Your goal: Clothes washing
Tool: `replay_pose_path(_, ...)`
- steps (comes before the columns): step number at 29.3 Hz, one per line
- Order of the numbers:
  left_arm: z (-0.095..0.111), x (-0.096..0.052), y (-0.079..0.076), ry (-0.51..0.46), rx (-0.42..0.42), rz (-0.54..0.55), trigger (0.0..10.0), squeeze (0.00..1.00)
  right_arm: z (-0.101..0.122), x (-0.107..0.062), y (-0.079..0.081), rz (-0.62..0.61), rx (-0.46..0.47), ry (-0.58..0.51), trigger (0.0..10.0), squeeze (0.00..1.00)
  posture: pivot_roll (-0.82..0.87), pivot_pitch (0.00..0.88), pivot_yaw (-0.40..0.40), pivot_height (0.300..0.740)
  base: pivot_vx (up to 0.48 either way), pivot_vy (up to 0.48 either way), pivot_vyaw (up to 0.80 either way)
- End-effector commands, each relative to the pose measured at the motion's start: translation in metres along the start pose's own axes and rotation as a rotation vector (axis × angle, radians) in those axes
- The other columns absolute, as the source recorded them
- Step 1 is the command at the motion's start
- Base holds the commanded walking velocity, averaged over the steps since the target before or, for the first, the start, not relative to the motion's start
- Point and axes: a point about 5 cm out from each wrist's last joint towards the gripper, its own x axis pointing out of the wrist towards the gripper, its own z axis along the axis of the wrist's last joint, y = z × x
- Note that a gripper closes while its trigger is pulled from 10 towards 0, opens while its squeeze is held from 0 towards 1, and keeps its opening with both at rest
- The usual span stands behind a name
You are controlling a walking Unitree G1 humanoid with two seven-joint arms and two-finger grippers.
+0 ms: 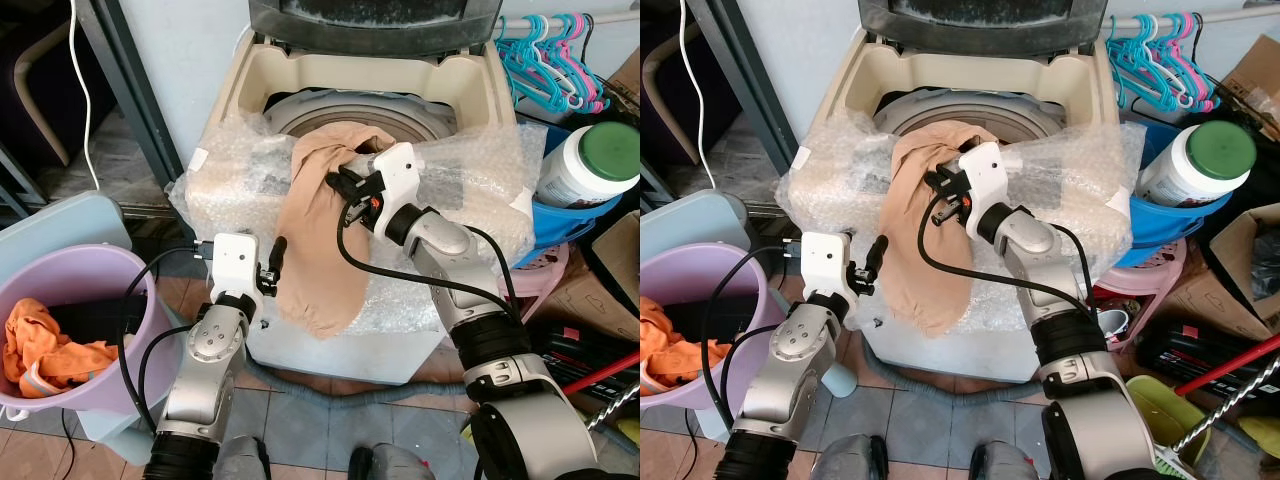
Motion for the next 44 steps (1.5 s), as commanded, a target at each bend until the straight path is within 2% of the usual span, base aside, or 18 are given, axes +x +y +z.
replay_pose_path(1, 0.000, 0.000, 0.001, -0.002, 0.008, 0.003, 10.0, 0.00, 0.009, 0.007, -0.003, 0.018, -0.040, 0.006, 0.0, 0.00, -0.02, 0.068, -0.009, 0.740, 0.000, 0.000, 0.00)
replay_pose_path(3, 0.000, 0.000, 0.000, -0.003, 0.008, 0.004, 10.0, 0.00, 0.014, 0.009, -0.008, 0.005, -0.052, 0.000, 0.0, 0.00, -0.02, 0.068, -0.012, 0.740, 0.000, 0.000, 0.00)
replay_pose_path(6, 0.000, 0.001, 0.001, -0.004, 0.006, 0.007, 10.0, 0.00, 0.050, 0.016, -0.041, -0.108, -0.114, -0.050, 0.0, 0.00, -0.02, 0.066, -0.015, 0.740, 0.000, 0.000, 0.00)
replay_pose_path(7, 0.000, 0.001, 0.001, -0.004, 0.006, 0.007, 10.0, 0.00, 0.050, 0.016, -0.041, -0.108, -0.114, -0.050, 0.0, 0.00, -0.02, 0.066, -0.015, 0.740, 0.000, 0.000, 0.00)
replay_pose_path(8, 0.000, 0.001, 0.001, -0.005, 0.006, 0.009, 10.0, 0.00, 0.071, 0.016, -0.058, -0.173, -0.156, -0.073, 0.0, 0.00, -0.02, 0.063, -0.017, 0.740, 0.000, 0.000, 0.00)
replay_pose_path(11, 0.000, 0.001, 0.001, -0.005, 0.006, 0.009, 10.0, 0.00, 0.071, 0.016, -0.058, -0.173, -0.156, -0.073, 0.0, 0.00, -0.02, 0.063, -0.017, 0.740, 0.000, 0.000, 0.00)
replay_pose_path(12, 0.001, 0.002, 0.001, -0.006, 0.005, 0.011, 10.0, 0.00, 0.097, 0.013, -0.077, -0.262, -0.210, -0.105, 0.0, 0.00, -0.02, 0.062, -0.018, 0.740, 0.000, 0.000, 0.00)
replay_pose_path(13, 0.001, 0.003, 0.001, -0.007, 0.005, 0.014, 10.0, 0.00, 0.145, -0.004, -0.114, -0.511, -0.288, -0.148, 0.0, 0.00, -0.03, 0.058, -0.020, 0.740, 0.000, 0.000, 0.00)
replay_pose_path(14, 0.001, 0.003, 0.001, -0.007, 0.005, 0.014, 10.0, 0.00, 0.145, -0.004, -0.114, -0.511, -0.288, -0.148, 0.0, 0.00, -0.03, 0.058, -0.020, 0.740, 0.000, 0.000, 0.00)
replay_pose_path(15, 0.001, 0.003, 0.000, -0.009, 0.003, 0.014, 10.0, 0.00, 0.180, -0.023, -0.135, -0.670, -0.326, -0.178, 10.0, 0.01, -0.03, 0.057, -0.024, 0.740, 0.000, 0.000, 0.00)
replay_pose_path(16, 0.001, 0.003, 0.000, -0.009, 0.003, 0.014, 10.0, 0.00, 0.180, -0.023, -0.135, -0.670, -0.326, -0.178, 10.0, 0.01, -0.03, 0.057, -0.024, 0.740, 0.000, 0.000, 0.00)
replay_pose_path(17, 0.001, 0.004, -0.001, -0.010, 0.002, 0.014, 10.0, 0.00, 0.200, -0.036, -0.146, -0.763, -0.338, -0.197, 10.0, 1.00, -0.03, 0.056, -0.026, 0.740, 0.000, 0.000, 0.00)
replay_pose_path(18, 0.001, 0.004, -0.002, -0.011, -0.002, 0.015, 10.0, 0.00, 0.203, -0.042, -0.152, -0.794, -0.350, -0.172, 10.0, 1.00, -0.03, 0.057, -0.026, 0.740, 0.000, 0.000, 0.00)
replay_pose_path(25, 0.000, 0.004, -0.003, -0.010, -0.006, 0.014, 10.0, 0.00, 0.170, -0.047, -0.158, -0.770, -0.433, -0.049, 10.0, 1.00, -0.03, 0.061, -0.021, 0.740, 0.000, 0.000, 0.00)
replay_pose_path(29, 0.000, 0.006, 0.000, -0.012, -0.003, 0.015, 10.0, 0.00, 0.154, -0.040, -0.148, -0.549, -0.426, -0.059, 10.0, 1.00, -0.05, 0.059, -0.014, 0.740, 0.000, 0.000, 0.00)
replay_pose_path(34, 0.001, 0.008, -0.004, -0.016, -0.006, 0.005, 10.0, 0.00, 0.147, -0.041, -0.141, -0.420, -0.439, -0.094, 10.0, 1.00, -0.05, 0.056, -0.009, 0.740, 0.000, 0.000, 0.00)
replay_pose_path(39, 0.001, 0.008, -0.006, -0.017, -0.008, 0.000, 10.0, 0.00, 0.136, -0.056, -0.151, -0.442, -0.435, -0.063, 10.0, 1.00, -0.05, 0.052, -0.013, 0.740, 0.000, 0.000, 0.00)
replay_pose_path(44, -0.003, 0.005, 0.000, -0.004, -0.003, 0.016, 10.0, 0.00, 0.105, -0.088, -0.173, -0.638, -0.394, 0.073, 10.0, 1.00, -0.05, 0.050, -0.018, 0.740, 0.000, 0.000, 0.00)
